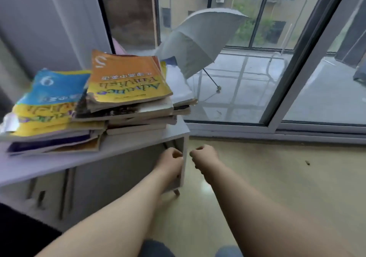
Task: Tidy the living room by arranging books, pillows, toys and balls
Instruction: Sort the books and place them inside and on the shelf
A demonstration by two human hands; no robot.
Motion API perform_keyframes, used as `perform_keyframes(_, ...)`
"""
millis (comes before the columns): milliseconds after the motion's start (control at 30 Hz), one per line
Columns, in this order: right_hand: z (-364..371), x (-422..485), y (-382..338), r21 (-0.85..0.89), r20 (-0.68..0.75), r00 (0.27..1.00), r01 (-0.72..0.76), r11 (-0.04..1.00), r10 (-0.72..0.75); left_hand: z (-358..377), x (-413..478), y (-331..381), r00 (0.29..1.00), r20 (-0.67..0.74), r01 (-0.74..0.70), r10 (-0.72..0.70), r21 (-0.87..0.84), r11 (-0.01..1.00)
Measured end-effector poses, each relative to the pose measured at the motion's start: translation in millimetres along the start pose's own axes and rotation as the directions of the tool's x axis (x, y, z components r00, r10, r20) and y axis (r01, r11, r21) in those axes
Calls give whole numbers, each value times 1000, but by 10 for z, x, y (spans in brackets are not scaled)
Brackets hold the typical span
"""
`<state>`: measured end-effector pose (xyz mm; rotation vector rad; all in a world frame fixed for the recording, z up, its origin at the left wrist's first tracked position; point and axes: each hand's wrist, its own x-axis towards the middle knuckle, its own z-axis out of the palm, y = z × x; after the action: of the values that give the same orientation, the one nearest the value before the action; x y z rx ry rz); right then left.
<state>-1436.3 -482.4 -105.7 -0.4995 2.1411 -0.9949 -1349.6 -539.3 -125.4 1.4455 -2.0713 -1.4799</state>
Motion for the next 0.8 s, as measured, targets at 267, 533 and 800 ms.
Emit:
perform_keyframes(267,1552,-1294,-355,-97,378,912,211,973,-160,-1585,-1305,-1172,865,-458,177,-203,-100,979)
perform_keyframes(533,2612,-2194,-670,-121,585,784,338,933,-208,-2623,-2081,-1844,732,-648,172,-212,-125,977)
perform_keyframes(800,3199,-2606,-631,-219,728,679,363,906,-96,-2787,-2688,-2365,569,-654,271,-499,-424,864)
